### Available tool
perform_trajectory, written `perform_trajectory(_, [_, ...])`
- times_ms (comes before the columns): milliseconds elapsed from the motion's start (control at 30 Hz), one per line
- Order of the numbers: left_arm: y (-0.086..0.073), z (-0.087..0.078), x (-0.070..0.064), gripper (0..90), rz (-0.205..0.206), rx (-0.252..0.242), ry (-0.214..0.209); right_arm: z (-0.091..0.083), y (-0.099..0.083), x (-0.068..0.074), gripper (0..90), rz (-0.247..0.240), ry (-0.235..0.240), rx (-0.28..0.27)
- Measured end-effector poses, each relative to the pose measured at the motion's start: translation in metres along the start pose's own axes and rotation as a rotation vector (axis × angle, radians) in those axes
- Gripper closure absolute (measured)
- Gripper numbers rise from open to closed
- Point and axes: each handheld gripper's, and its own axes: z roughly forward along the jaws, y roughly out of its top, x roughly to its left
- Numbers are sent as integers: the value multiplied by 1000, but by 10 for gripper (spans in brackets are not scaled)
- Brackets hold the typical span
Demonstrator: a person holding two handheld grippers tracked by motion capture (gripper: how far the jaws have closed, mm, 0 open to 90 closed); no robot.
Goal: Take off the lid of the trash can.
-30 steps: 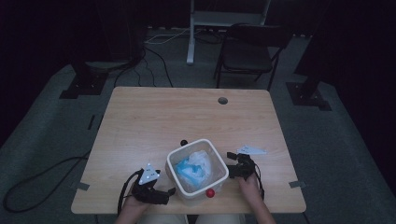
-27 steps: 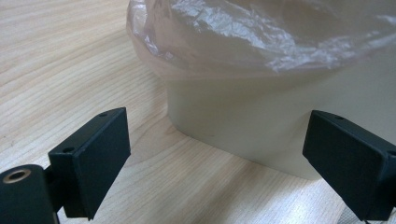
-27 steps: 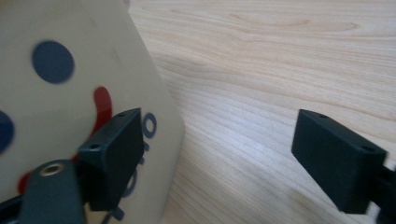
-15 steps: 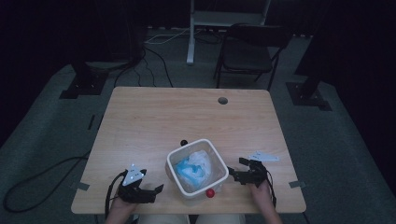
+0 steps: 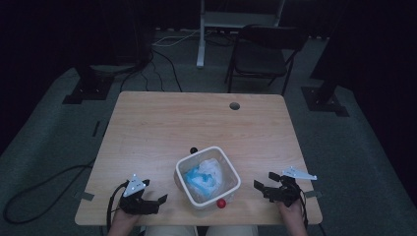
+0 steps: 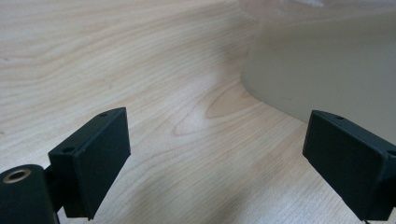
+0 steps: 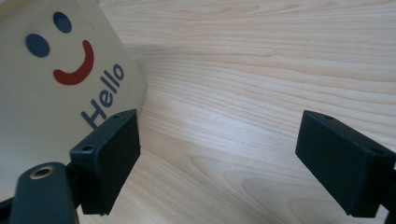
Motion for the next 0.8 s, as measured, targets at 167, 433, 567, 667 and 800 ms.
perform_trajectory(167, [-1, 0, 1, 82, -7, -4, 20, -19, 13, 2, 130, 9, 44, -24])
perform_trajectory(433, [-1, 1, 2, 81, -13, 3, 18, -32, 39, 17, 131, -10, 82, -60])
perform_trajectory(567, [-1, 1, 2, 82, -10, 3, 20, -35, 52, 27, 132, -23, 100, -88])
perform_trajectory(667, [-2, 2, 3, 82, -15, 4, 10, -36, 62, 31, 135, -32, 119, -107])
perform_trajectory(800, [-2, 3, 2, 82, -1, 14, 7, -36, 75, 39, 135, -66, 126, -104])
